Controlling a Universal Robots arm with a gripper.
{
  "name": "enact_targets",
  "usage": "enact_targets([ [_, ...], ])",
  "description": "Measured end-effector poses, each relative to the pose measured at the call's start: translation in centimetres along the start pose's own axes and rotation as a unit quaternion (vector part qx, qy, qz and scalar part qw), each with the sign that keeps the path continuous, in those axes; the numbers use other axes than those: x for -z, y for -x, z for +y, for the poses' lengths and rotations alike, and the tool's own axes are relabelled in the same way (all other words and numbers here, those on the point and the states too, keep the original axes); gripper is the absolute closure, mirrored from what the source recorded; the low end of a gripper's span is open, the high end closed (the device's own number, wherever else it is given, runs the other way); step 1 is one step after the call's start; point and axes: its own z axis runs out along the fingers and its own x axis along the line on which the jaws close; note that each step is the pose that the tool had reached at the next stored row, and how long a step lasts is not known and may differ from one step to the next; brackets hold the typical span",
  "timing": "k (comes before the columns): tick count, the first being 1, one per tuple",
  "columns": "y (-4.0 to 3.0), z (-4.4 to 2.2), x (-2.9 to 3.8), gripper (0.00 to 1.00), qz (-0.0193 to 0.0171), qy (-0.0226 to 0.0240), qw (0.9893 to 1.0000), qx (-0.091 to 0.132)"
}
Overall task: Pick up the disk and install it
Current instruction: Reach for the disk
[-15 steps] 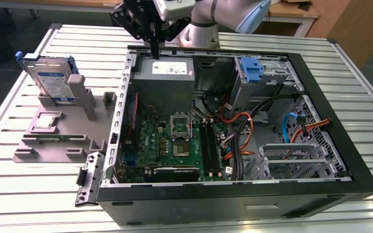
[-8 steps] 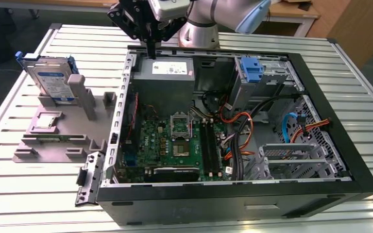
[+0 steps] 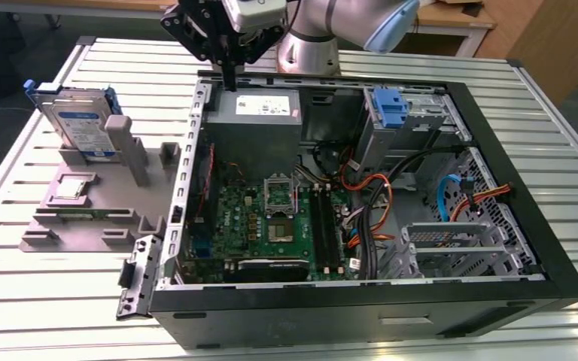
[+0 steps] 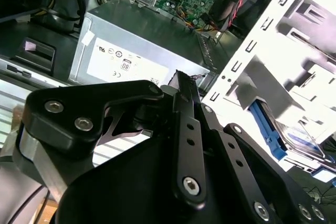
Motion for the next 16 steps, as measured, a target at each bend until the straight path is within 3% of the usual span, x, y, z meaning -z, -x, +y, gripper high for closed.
enact_targets([
  [16,-0.57,-0.03,-0.05,0.9,0.0,0.0,1.0,0.0],
])
